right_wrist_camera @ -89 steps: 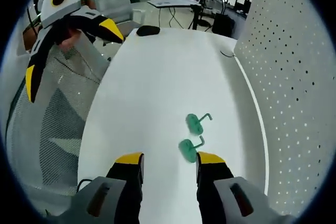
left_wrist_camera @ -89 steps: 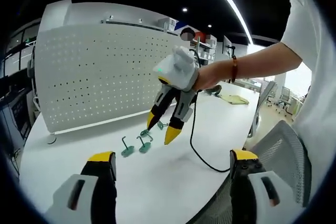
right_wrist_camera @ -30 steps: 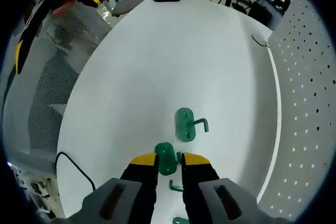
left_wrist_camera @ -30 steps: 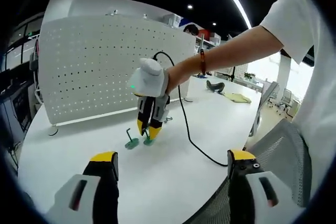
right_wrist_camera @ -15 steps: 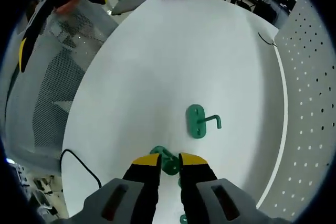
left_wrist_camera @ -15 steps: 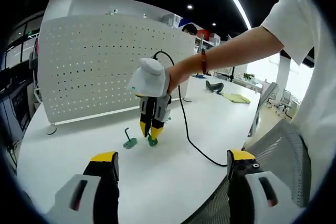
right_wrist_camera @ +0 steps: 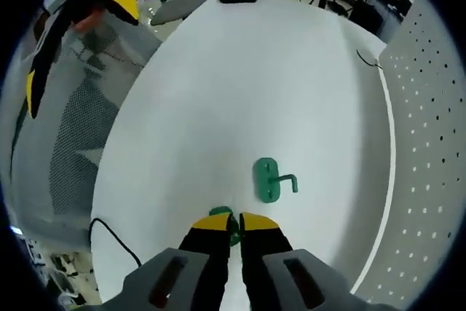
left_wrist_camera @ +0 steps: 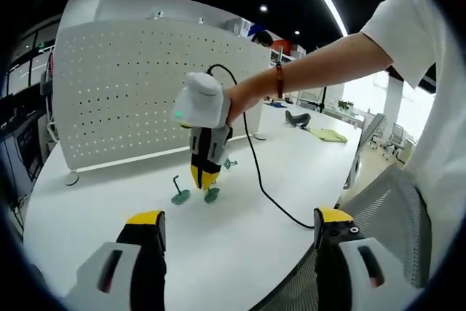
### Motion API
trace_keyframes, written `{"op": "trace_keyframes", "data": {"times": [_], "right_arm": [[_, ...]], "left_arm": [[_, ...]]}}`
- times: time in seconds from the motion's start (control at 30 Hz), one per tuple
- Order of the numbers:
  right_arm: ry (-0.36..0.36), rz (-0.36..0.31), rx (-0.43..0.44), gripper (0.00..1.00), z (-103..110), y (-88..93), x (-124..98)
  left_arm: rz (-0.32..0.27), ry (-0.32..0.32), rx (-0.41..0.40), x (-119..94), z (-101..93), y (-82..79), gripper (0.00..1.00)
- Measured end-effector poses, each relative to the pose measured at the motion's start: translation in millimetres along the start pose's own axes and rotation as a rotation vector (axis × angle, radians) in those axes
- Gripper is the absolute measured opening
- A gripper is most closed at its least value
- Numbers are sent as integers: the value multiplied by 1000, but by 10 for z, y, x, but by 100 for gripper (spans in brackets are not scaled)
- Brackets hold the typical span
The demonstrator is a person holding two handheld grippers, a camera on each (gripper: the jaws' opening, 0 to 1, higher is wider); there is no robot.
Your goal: Insert the hook assembly into the mounting plate slot until the hook locks in place.
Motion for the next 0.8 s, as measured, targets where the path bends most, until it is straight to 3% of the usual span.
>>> {"op": "trace_keyframes", "data": {"times": [0.17, 0.3, 0.8], "right_arm": [[-8, -19, 92, 3, -22, 63, -24], [-29, -31, 43, 13, 17, 90, -20], [-94, 56, -1, 11, -22, 116, 90]], "left_arm": [[1, 4, -2, 4, -7, 2, 85], [-1, 7, -5, 6, -10, 3, 85], [2, -1, -20, 2, 24, 12, 84]]}}
Point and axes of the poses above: the point that each gripper's makers call its tool centre point, and the gripper's own axes: x roughly forward along the fingers, z roughly to its left, y roughly out of its underside, the point moved 8 cm from there along -x, roughly backward along the fingers, and after that the axes turned 11 degrees about -y, right-handed, at the moved point
